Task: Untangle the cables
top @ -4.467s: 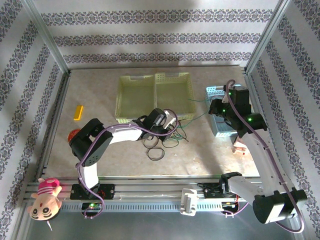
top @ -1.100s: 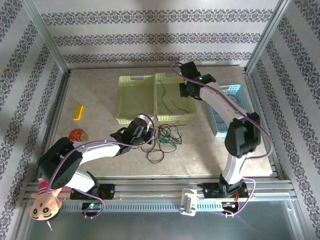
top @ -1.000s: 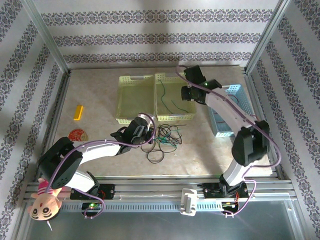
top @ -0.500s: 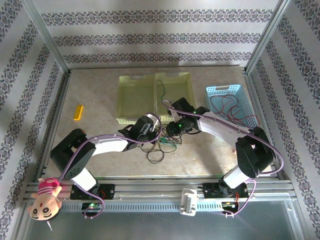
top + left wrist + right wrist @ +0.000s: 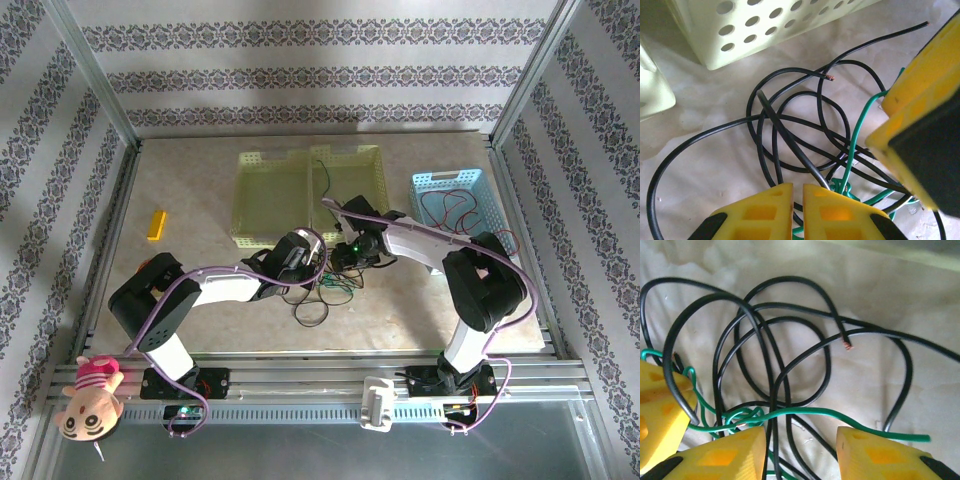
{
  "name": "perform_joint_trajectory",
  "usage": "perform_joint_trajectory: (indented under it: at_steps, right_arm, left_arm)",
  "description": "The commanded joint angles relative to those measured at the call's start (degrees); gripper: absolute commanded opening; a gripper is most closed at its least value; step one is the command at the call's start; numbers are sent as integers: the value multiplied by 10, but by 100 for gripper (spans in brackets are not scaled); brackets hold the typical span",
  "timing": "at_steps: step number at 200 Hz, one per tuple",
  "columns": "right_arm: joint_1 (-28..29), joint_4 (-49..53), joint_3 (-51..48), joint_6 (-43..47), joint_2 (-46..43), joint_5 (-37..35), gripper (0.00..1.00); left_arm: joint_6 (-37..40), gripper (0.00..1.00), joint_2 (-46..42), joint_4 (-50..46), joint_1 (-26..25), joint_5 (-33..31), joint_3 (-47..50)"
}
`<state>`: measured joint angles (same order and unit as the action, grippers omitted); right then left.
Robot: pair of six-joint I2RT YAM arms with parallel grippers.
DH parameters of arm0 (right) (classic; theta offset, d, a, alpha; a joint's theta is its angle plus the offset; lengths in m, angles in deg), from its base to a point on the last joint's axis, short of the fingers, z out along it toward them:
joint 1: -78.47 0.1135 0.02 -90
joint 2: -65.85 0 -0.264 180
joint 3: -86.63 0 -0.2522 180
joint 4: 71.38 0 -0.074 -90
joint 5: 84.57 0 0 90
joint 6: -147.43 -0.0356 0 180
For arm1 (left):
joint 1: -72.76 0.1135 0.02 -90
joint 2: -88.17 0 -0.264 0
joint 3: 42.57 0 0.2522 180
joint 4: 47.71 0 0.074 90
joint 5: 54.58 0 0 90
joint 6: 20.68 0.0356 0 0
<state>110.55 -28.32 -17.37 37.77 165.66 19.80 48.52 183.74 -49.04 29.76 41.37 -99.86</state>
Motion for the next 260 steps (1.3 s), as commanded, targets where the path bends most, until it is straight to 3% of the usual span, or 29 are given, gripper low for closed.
perform_joint_trajectory:
  at_steps: [1,96,167,260]
  right_arm:
    - [-8,-18,18,-23,14,7,42]
    - [6,3,52,-21,48,-13,40]
    - [28,16,0,8,-24,-47,40]
    - [7,-15,25,-4,33,14,40]
  left_arm:
    - [10,12,10,-4,5,8,-11]
    - [20,11,52,-6,5,32,-24]
    - [24,3,61,-17,5,40,-23]
    - [26,0,66,-15,4,50,-24]
